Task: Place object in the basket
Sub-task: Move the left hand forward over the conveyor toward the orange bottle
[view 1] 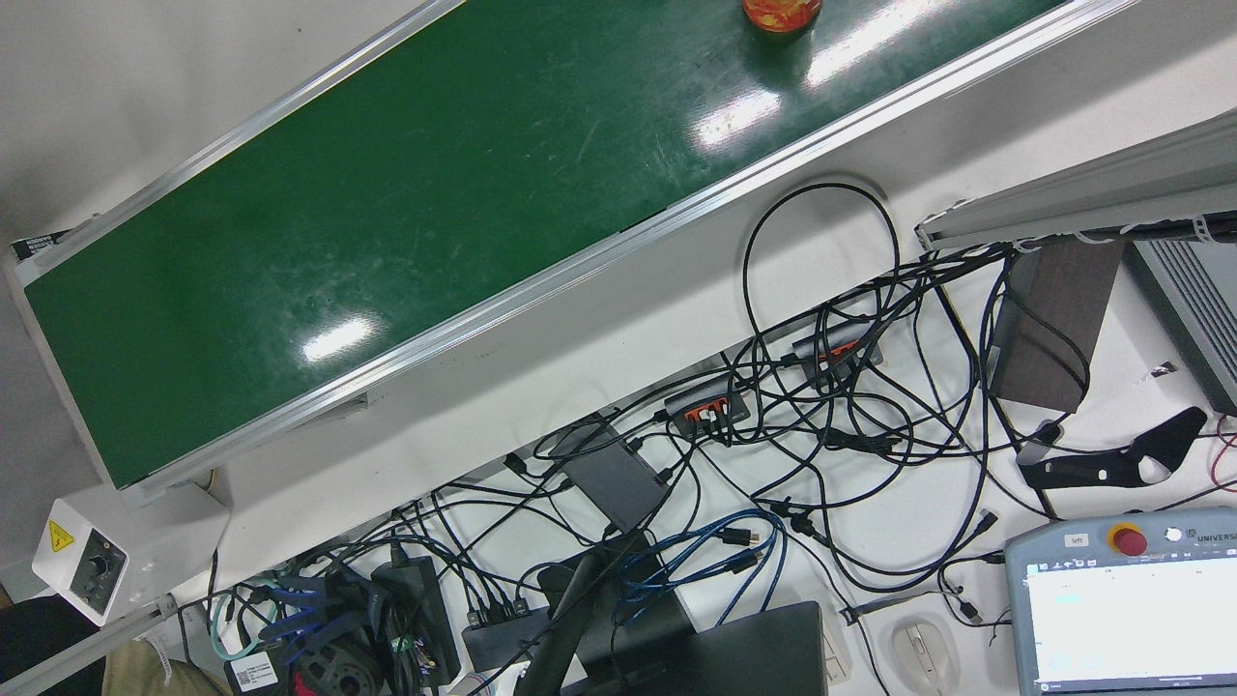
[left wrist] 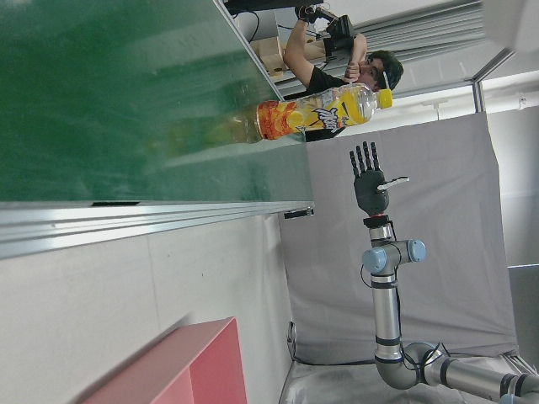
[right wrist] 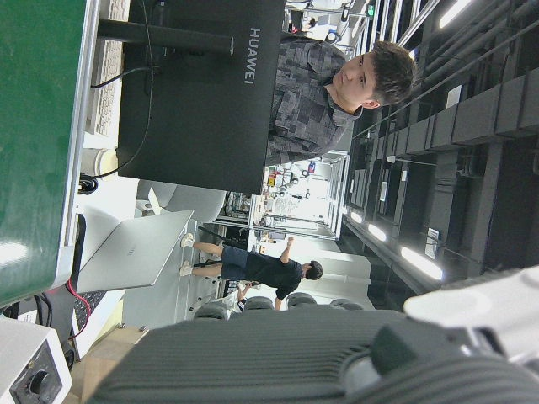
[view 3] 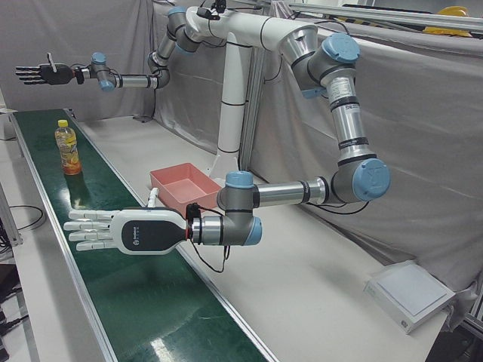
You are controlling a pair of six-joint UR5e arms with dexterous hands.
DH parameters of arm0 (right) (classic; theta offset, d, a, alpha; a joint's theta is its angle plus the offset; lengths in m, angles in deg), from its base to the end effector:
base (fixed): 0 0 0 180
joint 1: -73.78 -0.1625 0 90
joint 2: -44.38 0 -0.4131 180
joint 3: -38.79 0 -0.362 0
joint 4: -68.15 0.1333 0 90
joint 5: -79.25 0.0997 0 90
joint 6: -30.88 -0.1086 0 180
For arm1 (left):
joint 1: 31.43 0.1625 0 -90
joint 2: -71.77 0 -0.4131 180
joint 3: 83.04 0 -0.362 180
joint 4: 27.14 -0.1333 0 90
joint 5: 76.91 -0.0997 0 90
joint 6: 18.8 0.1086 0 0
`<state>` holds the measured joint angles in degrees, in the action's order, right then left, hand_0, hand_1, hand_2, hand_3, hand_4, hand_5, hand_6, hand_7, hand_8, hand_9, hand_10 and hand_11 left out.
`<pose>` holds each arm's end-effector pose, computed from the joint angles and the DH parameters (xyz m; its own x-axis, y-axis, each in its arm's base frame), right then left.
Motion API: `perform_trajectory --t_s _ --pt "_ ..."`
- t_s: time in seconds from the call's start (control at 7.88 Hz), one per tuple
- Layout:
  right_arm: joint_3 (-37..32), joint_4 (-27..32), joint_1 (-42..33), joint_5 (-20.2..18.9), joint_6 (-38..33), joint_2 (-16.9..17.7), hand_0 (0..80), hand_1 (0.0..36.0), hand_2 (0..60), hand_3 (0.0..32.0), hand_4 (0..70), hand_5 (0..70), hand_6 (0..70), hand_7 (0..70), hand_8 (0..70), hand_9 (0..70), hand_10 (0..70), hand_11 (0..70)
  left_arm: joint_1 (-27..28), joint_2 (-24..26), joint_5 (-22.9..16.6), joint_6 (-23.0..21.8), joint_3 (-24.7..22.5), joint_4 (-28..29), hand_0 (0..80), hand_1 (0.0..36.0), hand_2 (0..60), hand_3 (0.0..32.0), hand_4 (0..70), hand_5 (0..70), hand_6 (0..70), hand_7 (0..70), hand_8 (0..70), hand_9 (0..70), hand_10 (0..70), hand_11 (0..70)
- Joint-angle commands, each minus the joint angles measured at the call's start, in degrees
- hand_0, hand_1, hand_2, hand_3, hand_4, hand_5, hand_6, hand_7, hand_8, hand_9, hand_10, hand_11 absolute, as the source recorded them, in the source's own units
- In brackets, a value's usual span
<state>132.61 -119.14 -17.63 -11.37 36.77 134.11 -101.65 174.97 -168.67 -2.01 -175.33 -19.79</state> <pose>0.1435 -0.4625 0.6554 -0.9948 -0.0080 0.1019 -0.1012 -0.0569 -0.9932 0.0746 -0.5916 0.5178 -0.9292 -0.2438 -0.2776 0.1432 0.4551 -0.8789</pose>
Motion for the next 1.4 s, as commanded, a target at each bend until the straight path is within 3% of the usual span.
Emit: perform_trajectory --t_s 0.0,0.38,0.89,1.27 --pt "0.14 -0.01 0.0 0.0 0.0 0.0 0.0 0.0 0.0 0.0 0.0 0.0 0.0 0.0 0.0 0.0 0.0 0.0 0.78 0.07 0.27 -0.09 -0.52 -1.54 61.0 7.1 0.0 0.0 6.1 0.0 0.0 0.0 0.0 0.0 0.0 0.0" --pt "0.22 -0.01 0.0 0.0 0.0 0.0 0.0 0.0 0.0 0.0 0.0 0.0 0.0 0.0 0.0 0.0 0.0 0.0 1.05 3.21 0.44 -0.18 -1.05 -4.7 61.6 7.3 0.0 0.0 5.6 0.0 0.0 0.0 0.0 0.0 0.0 0.0" --pt "0.31 -0.01 0.0 0.0 0.0 0.0 0.0 0.0 0.0 0.0 0.0 0.0 0.0 0.0 0.0 0.0 0.0 0.0 6.67 8.59 1.32 -0.53 -0.52 -7.26 60.1 6.6 0.0 0.0 5.6 0.0 0.0 0.0 0.0 0.0 0.0 0.0" --pt "0.31 -0.01 0.0 0.0 0.0 0.09 0.0 0.0 0.0 0.0 0.0 0.0 0.0 0.0 0.0 0.0 0.0 0.0 11.59 9.99 7.2 -0.79 -0.43 -7.35 59.2 5.9 0.0 0.0 6.4 0.0 0.0 0.0 0.0 0.0 0.0 0.0"
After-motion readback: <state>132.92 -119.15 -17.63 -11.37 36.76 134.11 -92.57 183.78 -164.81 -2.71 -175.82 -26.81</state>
